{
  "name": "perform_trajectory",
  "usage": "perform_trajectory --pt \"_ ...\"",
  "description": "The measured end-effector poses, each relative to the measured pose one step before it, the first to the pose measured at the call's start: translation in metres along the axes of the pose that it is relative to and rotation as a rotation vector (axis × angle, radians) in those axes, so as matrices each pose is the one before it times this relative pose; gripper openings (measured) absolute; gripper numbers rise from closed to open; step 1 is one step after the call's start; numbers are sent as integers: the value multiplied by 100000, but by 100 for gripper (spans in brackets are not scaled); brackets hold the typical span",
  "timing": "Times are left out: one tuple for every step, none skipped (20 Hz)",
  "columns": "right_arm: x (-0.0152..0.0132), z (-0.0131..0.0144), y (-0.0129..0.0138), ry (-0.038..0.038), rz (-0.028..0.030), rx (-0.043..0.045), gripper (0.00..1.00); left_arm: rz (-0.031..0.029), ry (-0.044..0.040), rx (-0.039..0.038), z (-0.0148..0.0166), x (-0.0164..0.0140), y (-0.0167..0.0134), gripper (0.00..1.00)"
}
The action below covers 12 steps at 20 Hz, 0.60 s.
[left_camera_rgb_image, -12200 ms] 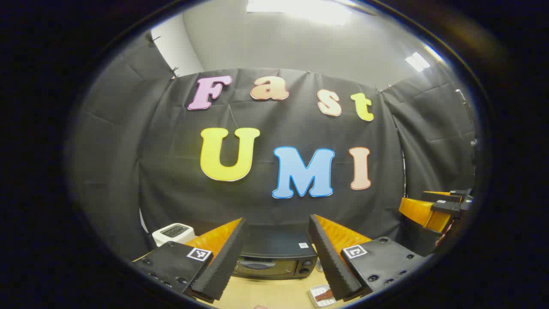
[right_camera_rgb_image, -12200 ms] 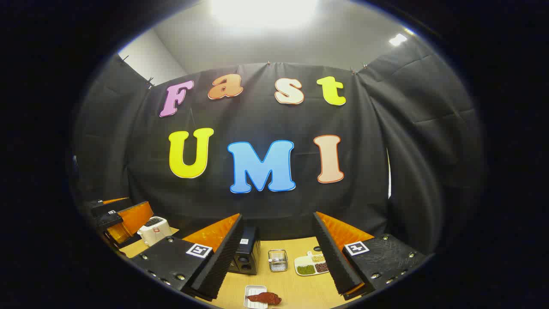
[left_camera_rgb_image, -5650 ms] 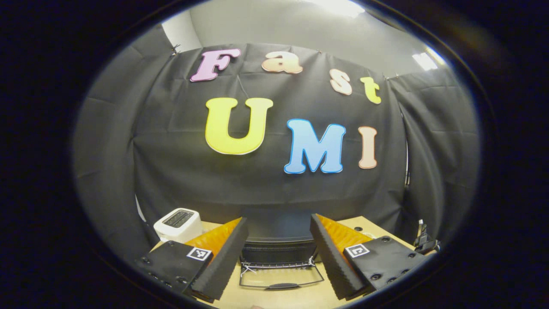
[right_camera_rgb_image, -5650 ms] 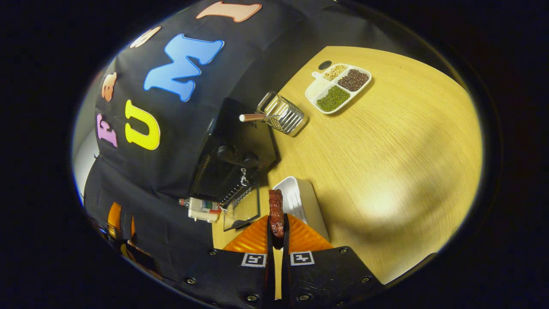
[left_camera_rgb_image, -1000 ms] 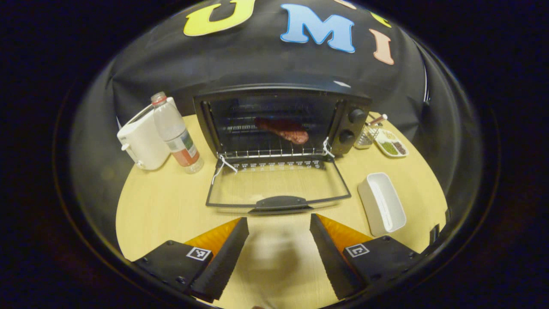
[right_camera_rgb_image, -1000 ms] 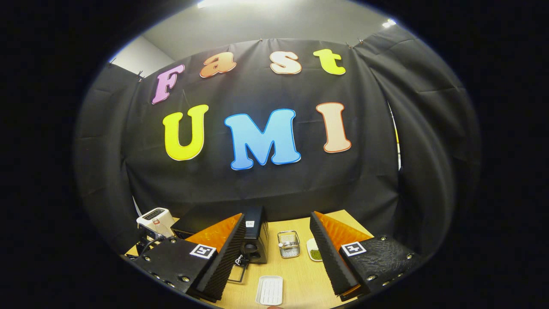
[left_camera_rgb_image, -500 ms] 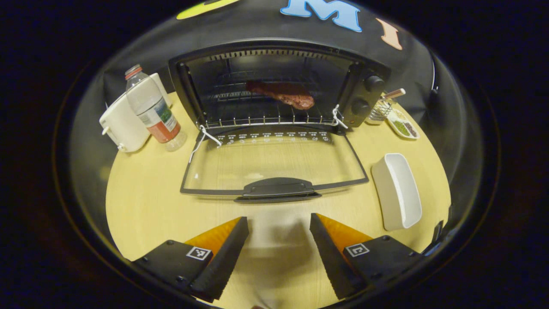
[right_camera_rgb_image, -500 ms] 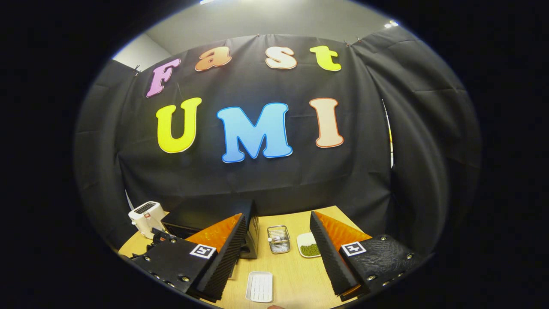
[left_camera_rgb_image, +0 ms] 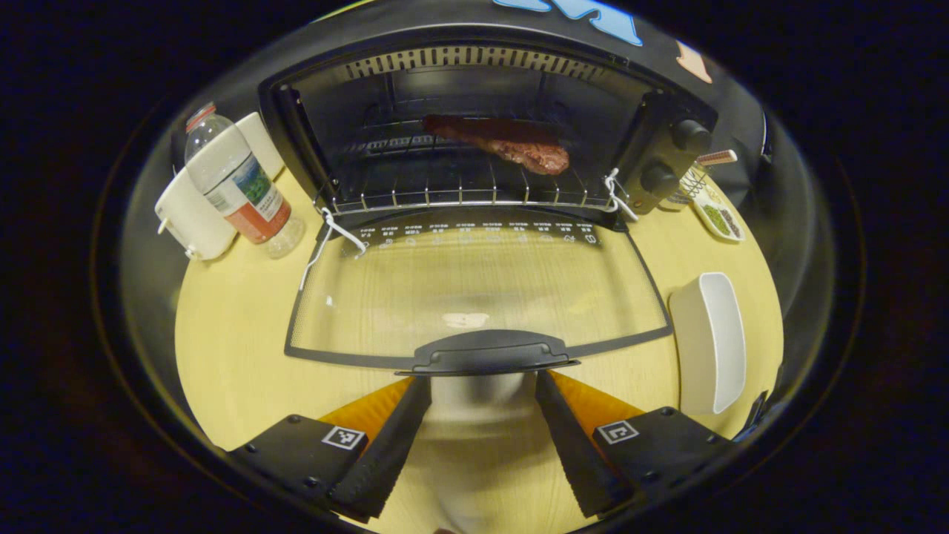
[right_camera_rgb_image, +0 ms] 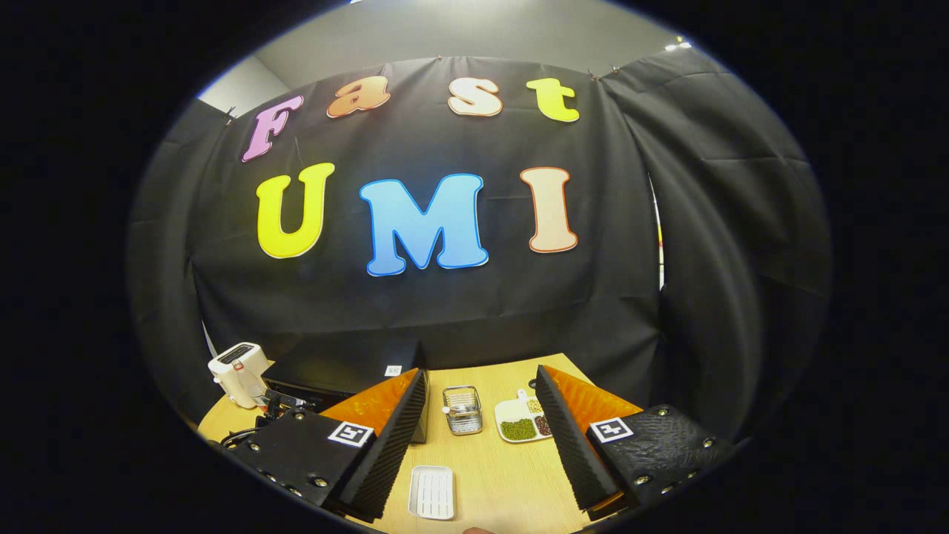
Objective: Open the electric oven with the left hand, put the food in, and close the electric oven.
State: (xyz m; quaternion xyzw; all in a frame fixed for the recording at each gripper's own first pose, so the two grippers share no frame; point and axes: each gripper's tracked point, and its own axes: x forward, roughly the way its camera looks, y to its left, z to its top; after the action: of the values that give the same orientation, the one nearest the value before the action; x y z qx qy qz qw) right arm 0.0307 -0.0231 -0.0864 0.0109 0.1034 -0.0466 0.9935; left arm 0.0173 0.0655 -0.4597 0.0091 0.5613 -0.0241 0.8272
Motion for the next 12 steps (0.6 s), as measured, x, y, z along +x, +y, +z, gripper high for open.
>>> perform_trajectory --pt "20 -133 -127 206 -374 87 91 191 294 562 -40 179 45 100" --pt "-14 -95 -24 280 -108 256 91 336 498 221 20 -16 -34 98" --pt "29 -104 72 416 158 256 91 232 -42 -29 5 123 35 98" --pt "-31 -49 95 161 176 176 91 75 62 -190 -13 -27 -21 100" --pt "65 -63 13 200 157 73 91 -222 216 -419 16 0 0 100" --pt "-31 -11 163 210 421 78 91 -112 -696 -343 60 -243 -61 97" --pt "-1 11 112 -87 357 58 91 -49 -516 -18 95 -244 -9 100" --pt "1 134 98 -220 313 -54 91 35 -665 285 -10 -257 16 100" --pt "-7 -96 106 -31 222 -16 91 -24 -840 191 189 -347 -21 98" --pt "45 22 91 56 335 172 91 -132 -742 -183 21 -444 -84 97" --pt "-9 -50 181 70 355 304 91 -193 -882 -414 144 -423 11 98" --pt "52 23 133 -6 405 319 91 -94 -1080 -274 108 -410 -26 97"
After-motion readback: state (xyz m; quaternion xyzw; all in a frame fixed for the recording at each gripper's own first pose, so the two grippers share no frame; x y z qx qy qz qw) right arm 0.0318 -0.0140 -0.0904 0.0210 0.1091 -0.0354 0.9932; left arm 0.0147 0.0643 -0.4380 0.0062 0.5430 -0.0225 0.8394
